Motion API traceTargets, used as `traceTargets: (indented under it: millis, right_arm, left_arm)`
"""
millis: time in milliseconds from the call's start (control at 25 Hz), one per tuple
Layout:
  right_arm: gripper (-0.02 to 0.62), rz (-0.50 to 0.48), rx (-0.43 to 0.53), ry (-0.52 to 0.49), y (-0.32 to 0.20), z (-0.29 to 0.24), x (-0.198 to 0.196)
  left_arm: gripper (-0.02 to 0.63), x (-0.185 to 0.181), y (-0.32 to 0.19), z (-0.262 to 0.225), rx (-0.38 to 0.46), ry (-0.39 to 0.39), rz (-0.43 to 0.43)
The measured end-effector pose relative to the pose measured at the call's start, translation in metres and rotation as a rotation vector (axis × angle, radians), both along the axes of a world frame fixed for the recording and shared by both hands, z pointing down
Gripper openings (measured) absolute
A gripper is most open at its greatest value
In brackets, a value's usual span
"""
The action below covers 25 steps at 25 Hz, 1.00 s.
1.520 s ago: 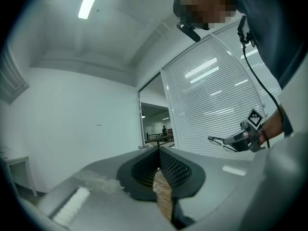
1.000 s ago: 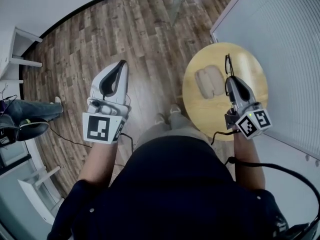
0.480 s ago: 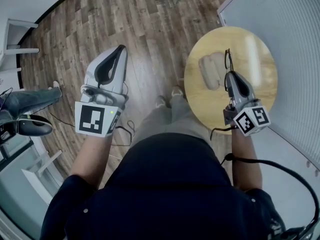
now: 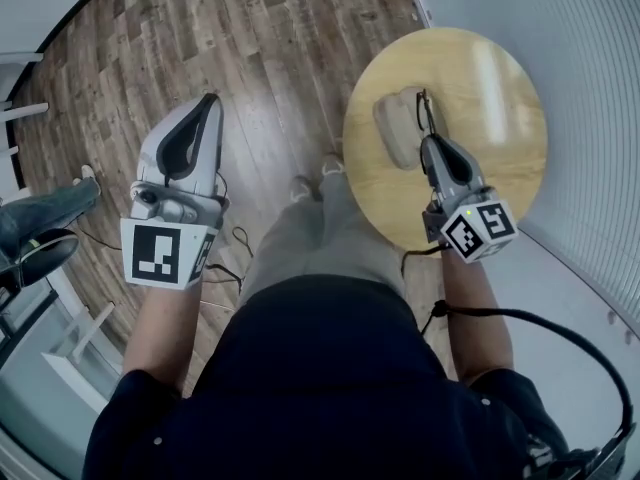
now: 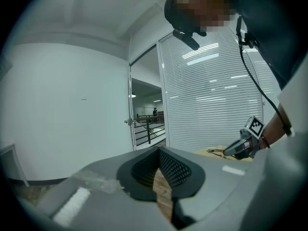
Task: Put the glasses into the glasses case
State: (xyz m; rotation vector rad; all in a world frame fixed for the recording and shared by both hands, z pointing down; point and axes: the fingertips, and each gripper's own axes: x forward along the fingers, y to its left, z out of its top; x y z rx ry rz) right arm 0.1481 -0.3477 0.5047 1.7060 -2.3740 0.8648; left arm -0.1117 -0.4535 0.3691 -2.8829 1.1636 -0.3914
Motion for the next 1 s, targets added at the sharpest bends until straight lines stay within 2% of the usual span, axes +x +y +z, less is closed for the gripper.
traceTargets:
  millis: [320,560,1000]
  right_arm:
    - [0.034,-0.026,-0.064,0.019,-0.001,0.047,-0.002]
    - [0.034,-0.038,-0.111,0.015,-0.004,0.07,-0.002]
    - [0.034,-0.061,-0.179,0.013,-0.007,0.107,-0.002]
  left_arm:
    - [0.0,0.011,-0.003,0.033,-0.044,-0.014,0.009]
    - [0.0,0.011,-0.009,0.061,-0.1,-0.037,0.012]
    - [0.0,0.014,-0.017,0.09,-0.15,-0.064,0.01]
